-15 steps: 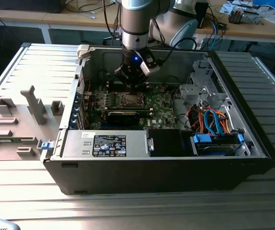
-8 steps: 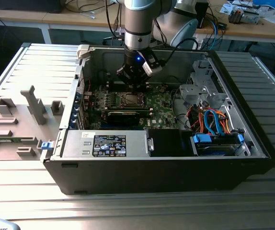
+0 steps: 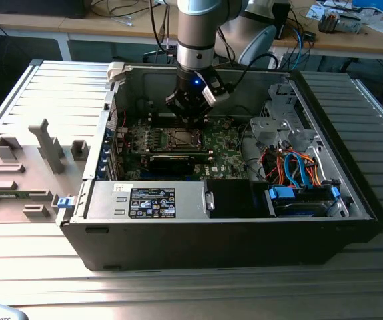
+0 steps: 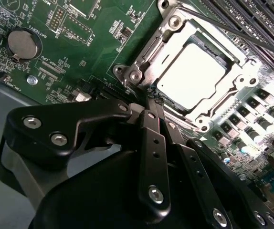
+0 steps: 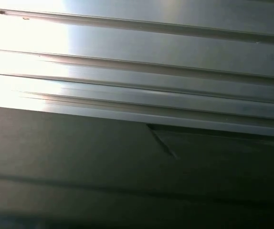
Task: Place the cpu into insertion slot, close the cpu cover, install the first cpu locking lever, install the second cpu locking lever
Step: 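Install the first cpu locking lever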
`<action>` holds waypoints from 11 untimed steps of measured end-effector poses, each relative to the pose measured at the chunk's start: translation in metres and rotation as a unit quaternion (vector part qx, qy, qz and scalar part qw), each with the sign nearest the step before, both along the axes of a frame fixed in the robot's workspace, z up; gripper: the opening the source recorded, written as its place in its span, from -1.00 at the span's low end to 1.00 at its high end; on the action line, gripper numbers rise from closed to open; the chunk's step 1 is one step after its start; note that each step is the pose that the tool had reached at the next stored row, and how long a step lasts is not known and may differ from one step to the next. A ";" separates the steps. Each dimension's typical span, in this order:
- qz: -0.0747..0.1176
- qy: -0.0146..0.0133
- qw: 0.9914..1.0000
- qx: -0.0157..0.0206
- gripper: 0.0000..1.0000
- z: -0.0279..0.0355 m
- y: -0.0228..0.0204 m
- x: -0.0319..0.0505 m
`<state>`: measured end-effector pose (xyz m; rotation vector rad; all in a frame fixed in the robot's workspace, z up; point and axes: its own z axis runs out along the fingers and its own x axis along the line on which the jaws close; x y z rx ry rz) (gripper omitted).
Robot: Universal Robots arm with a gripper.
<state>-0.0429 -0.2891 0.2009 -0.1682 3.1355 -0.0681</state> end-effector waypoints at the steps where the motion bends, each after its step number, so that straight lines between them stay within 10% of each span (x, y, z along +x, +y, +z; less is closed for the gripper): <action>1: 0.000 0.000 1.000 0.002 -0.79 -0.0001 0.0000 0.0003; 7: 0.000 0.000 1.000 0.007 -0.79 0.0016 0.0011 0.0008; 11: 0.000 0.000 1.000 0.006 -0.79 0.0166 0.0009 0.0007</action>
